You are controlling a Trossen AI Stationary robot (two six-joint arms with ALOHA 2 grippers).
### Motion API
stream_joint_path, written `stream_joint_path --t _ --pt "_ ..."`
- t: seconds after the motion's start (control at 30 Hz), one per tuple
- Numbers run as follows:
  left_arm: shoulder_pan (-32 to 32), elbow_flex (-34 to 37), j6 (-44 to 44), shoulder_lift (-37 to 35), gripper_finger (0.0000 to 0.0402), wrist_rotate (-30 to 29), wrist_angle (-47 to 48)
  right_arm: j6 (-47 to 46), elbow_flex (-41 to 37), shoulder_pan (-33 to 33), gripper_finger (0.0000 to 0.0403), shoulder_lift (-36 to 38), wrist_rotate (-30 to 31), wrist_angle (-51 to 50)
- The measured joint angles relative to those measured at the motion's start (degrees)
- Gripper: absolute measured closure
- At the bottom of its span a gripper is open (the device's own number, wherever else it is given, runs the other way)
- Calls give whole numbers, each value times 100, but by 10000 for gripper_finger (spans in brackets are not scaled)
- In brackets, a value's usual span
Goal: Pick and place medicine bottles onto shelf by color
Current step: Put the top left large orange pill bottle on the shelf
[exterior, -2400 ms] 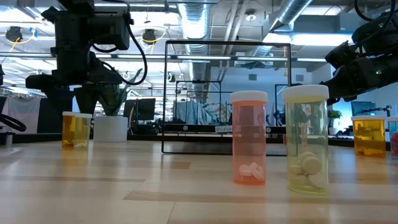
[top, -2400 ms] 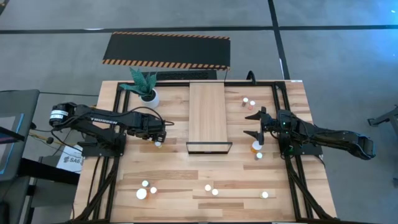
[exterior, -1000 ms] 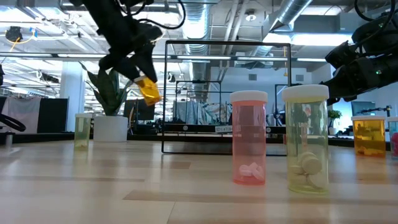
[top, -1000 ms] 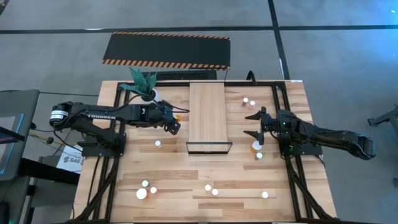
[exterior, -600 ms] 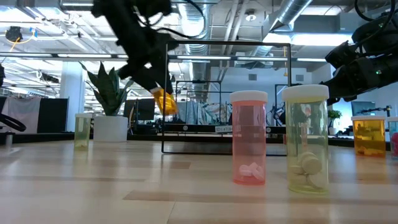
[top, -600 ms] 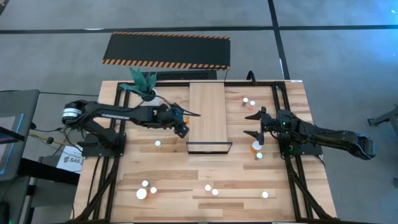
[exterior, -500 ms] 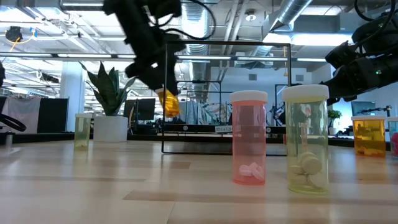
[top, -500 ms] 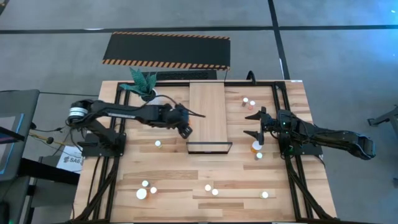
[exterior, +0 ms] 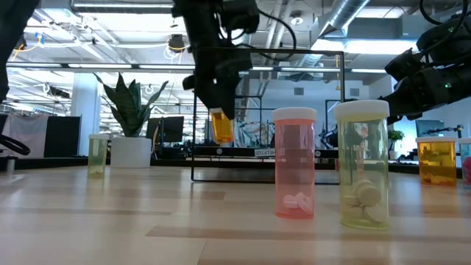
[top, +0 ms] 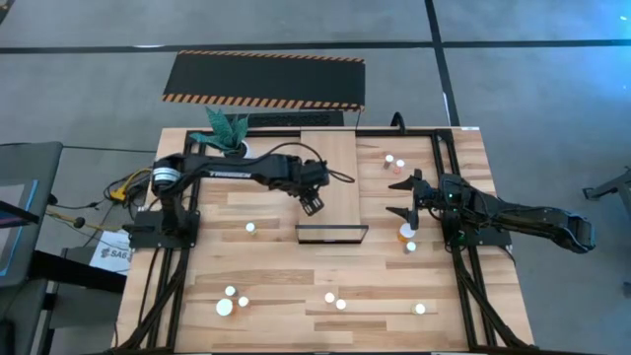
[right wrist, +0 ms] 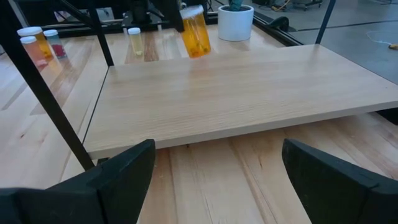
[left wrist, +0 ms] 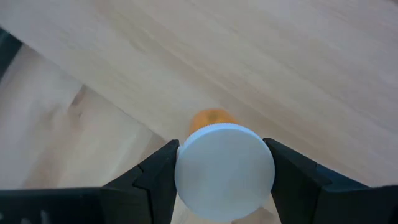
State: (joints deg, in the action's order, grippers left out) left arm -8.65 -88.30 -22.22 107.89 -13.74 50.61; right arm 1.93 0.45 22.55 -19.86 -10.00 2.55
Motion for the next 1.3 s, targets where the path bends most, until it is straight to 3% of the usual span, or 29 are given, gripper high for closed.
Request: stream_joint_path --t 0.37,0.93,1.3 --pt "-303 -6 137 108 209 597 -128 0 0 -1 29 0 0 0" --pt "-380 36 249 106 205 624 -274 0 0 0 29 0 0 0" --pt "-410 40 315 103 163 741 -526 0 0 0 29 0 0 0"
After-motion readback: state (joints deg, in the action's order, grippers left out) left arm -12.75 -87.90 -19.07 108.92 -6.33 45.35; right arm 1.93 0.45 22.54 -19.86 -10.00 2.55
